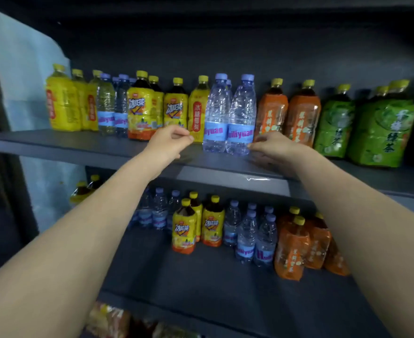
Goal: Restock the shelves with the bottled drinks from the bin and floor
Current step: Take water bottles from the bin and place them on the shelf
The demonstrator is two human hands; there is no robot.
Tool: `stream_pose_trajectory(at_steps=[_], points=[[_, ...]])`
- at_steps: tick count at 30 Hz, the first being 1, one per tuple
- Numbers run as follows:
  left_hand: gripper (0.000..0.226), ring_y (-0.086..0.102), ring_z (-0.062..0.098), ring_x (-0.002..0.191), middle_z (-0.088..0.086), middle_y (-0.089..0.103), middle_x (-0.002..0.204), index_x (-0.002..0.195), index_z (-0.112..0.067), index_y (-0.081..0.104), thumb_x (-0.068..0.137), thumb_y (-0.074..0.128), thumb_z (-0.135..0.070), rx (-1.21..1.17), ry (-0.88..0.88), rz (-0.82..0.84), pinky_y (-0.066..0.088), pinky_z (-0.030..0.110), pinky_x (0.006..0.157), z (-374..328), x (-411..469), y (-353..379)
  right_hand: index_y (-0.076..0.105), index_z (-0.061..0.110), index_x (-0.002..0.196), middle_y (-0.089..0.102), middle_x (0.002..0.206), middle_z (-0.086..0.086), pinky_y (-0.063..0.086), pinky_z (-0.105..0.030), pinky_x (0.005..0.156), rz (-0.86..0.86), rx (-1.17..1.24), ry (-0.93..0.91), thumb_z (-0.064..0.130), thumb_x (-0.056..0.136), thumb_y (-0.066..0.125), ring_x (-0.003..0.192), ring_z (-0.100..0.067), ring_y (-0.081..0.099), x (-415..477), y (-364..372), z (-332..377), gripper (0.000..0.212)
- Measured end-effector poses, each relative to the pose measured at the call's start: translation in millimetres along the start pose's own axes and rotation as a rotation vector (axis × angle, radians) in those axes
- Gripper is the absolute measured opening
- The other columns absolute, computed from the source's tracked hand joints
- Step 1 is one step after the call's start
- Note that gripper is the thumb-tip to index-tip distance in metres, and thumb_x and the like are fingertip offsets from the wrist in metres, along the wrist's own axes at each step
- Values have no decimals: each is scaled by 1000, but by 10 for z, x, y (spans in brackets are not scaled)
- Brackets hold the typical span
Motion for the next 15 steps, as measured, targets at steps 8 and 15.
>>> stream_pose_trajectory(at_steps=[8, 15], points=[[13, 57, 17, 110, 6, 59, 116, 103, -17, 56, 92, 57, -22, 70, -187, -282, 51, 32, 89, 157, -1195, -508, 51, 2, 130, 57, 127, -16, 40, -28, 91, 16, 156, -323, 20, 91, 60, 113, -24, 54, -424, 195, 591, 44], [3, 56, 13, 92, -4, 56, 93, 91, -20, 54, 92, 56, -18, 169, -291, -478, 49, 27, 75, 177, -2407, -1138, 45, 9, 135, 50, 135, -9, 37, -28, 92, 292, 234, -495, 29, 90, 60, 121, -23, 48, -1200, 994, 1350, 51]])
Point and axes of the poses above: each hand's wrist, its own x-axis towards the middle knuckle, its own y-axis out of the palm, z = x × y, the point moved 10 cm from there along x, towards the middle knuckle
